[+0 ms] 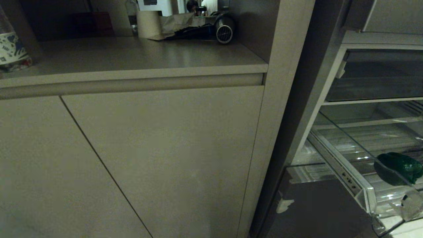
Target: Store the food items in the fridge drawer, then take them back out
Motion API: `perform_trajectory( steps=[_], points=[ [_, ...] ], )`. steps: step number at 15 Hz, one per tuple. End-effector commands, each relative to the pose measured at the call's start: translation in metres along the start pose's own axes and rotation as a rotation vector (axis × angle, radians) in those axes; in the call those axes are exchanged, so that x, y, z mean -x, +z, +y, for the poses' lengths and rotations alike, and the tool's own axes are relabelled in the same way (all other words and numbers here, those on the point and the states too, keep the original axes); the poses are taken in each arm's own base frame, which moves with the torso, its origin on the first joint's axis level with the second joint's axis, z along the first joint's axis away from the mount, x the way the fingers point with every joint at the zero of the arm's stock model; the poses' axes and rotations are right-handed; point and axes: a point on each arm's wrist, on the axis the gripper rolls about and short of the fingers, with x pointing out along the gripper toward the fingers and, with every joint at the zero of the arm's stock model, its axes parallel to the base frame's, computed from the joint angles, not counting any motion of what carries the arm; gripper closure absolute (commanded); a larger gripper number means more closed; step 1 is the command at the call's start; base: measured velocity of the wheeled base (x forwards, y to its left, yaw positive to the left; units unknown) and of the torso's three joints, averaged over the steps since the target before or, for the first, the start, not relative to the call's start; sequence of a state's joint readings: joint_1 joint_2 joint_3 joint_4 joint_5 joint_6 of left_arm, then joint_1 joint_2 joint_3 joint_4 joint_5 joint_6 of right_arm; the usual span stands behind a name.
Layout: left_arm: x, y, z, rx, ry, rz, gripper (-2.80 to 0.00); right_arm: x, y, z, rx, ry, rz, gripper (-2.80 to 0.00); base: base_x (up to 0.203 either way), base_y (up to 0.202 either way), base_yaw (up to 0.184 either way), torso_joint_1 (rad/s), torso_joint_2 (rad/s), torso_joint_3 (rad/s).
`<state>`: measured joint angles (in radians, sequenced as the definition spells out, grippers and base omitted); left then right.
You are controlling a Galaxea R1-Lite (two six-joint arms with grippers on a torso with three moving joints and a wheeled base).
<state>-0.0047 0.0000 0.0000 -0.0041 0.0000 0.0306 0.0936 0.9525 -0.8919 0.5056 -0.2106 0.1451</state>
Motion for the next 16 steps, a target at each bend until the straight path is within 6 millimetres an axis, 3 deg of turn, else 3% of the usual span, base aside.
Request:
perform_trajectory(
  steps=[1,6,8,10,13,16],
  points=[
    [0.000,0.000,0.000,0.000,0.000,0.001,0.00,0.014,-0.007,-0.004,-0.001,0.000,-0.006,0.00,0.000,0.000,0.000,0.000,0.00,0.000],
    [0.000,0.000,0.000,0.000,0.000,0.001,0.00,0.023,-0.001,-0.005,-0.013,0.010,-0.069,0.00,0.000,0.000,0.000,0.000,0.00,0.000],
    [0.000,0.000,0.000,0.000,0.000,0.001,0.00,0.023,0.007,-0.004,-0.039,0.031,-0.182,0.00,0.000,0.000,0.000,0.000,0.00,0.000],
    [0.000,0.000,0.000,0.000,0.000,0.001,0.00,0.036,0.005,-0.007,-0.057,0.051,-0.283,0.00,0.000,0.000,0.000,0.000,0.00,0.000],
    [0.000,0.000,0.000,0.000,0.000,0.001,0.00,0.065,-0.016,-0.016,-0.051,0.056,-0.386,0.00,0.000,0.000,0.000,0.000,0.00,0.000],
    [0.000,0.000,0.000,0.000,0.000,0.001,0.00,0.098,-0.062,-0.030,0.005,0.050,-0.495,0.00,0.000,0.000,0.000,0.000,0.00,0.000]
  ],
)
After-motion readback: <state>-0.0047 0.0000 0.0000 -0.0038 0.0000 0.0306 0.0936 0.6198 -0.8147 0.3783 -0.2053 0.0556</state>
